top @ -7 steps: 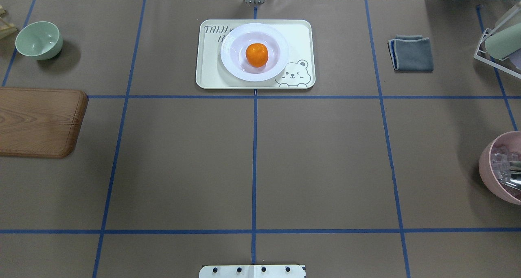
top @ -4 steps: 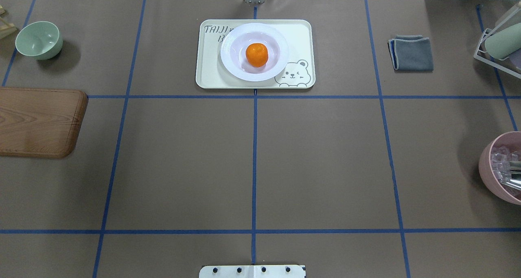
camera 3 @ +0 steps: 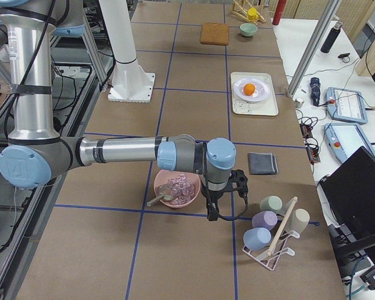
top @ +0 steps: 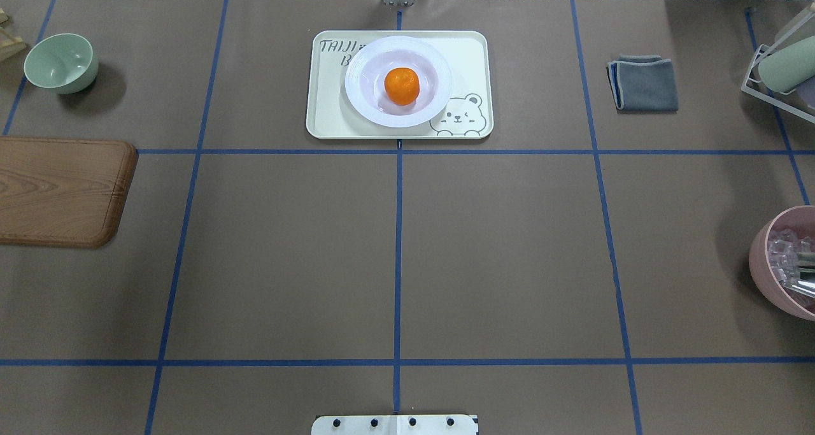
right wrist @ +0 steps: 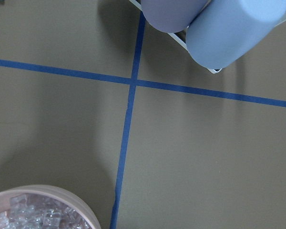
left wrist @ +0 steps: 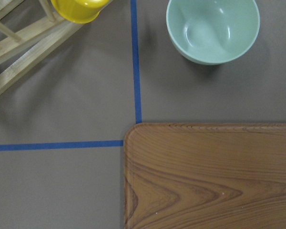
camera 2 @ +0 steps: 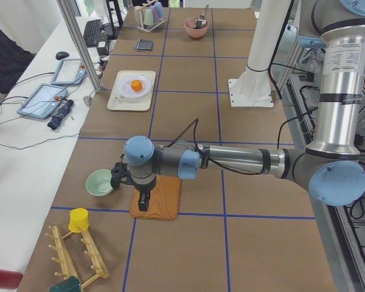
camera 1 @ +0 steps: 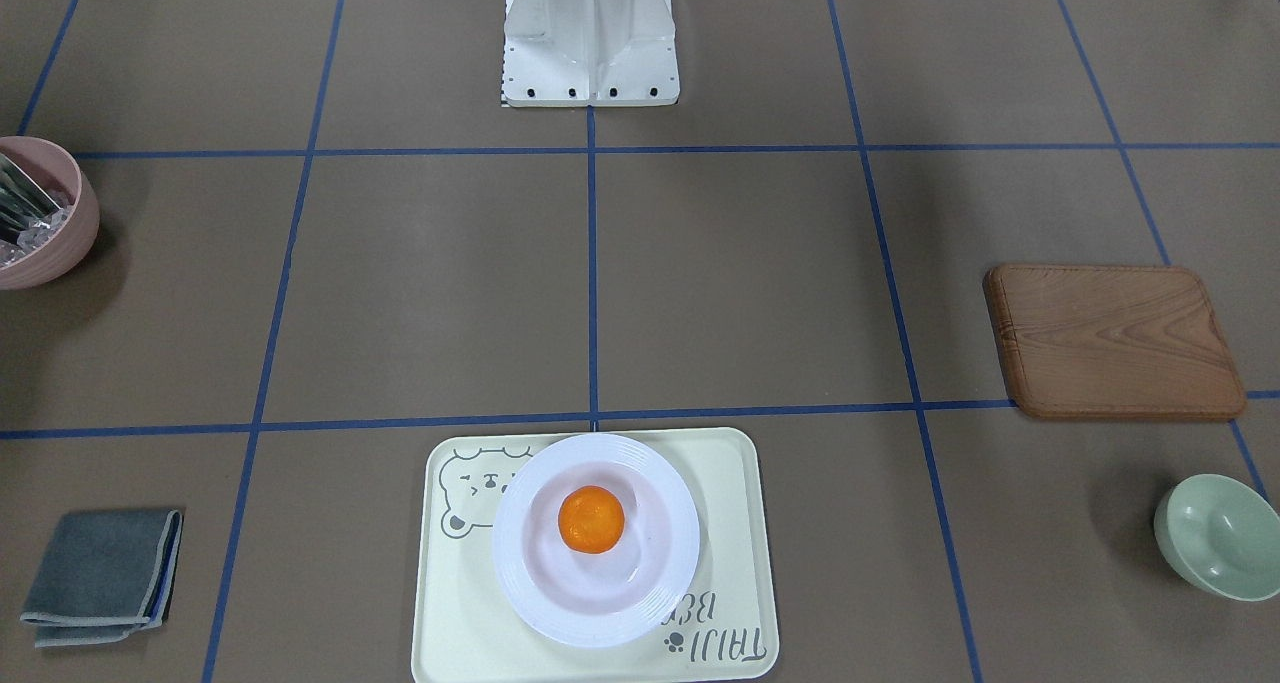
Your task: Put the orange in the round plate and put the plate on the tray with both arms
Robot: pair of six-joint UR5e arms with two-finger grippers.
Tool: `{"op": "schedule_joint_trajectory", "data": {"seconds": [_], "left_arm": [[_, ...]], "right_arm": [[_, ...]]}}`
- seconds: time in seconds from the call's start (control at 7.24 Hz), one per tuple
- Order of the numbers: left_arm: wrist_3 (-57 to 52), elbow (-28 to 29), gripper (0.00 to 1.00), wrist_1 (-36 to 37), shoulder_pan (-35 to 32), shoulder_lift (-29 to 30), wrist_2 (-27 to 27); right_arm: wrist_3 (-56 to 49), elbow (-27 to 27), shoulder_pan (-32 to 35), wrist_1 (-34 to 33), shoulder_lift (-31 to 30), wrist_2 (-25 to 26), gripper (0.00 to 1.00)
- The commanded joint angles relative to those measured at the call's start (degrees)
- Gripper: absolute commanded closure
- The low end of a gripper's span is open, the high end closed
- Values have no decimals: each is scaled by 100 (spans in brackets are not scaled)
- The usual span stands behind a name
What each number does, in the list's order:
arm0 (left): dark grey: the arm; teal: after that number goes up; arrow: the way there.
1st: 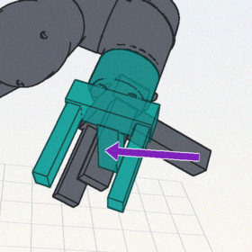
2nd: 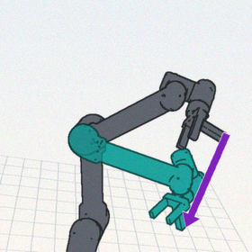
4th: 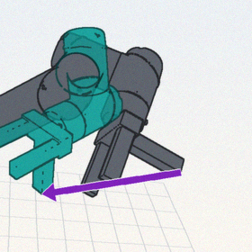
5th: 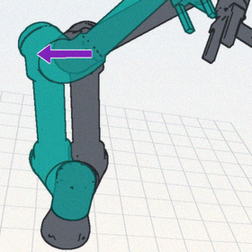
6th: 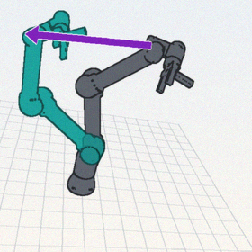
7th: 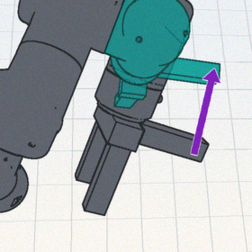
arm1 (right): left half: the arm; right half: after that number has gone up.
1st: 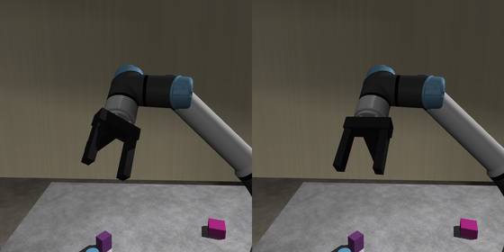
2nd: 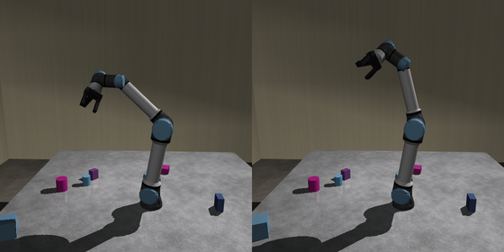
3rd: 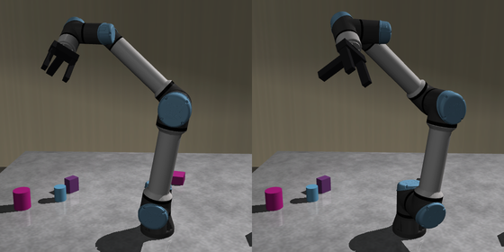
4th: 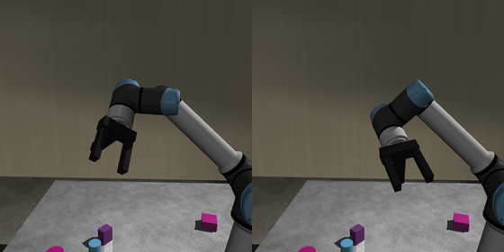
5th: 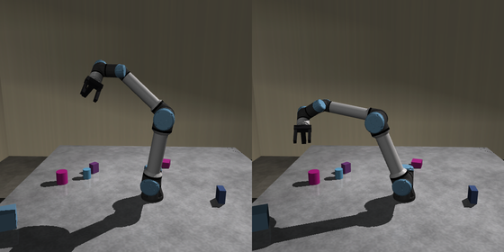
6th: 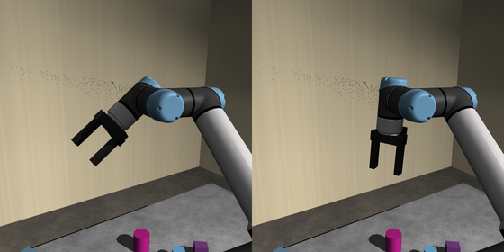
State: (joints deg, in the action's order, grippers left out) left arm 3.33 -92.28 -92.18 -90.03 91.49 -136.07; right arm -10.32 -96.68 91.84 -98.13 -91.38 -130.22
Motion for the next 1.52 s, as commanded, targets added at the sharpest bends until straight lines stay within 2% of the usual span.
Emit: {"op": "schedule_joint_trajectory", "data": {"seconds": [0.0,1.38], "left_arm": [[-25,8,1,95,-42,-122,36],[-25,34,1,86,-50,-123,45]], "right_arm": [[4,0,9,-31,-11,-12,0],[4,8,27,-22,-108,-47,0]]}}
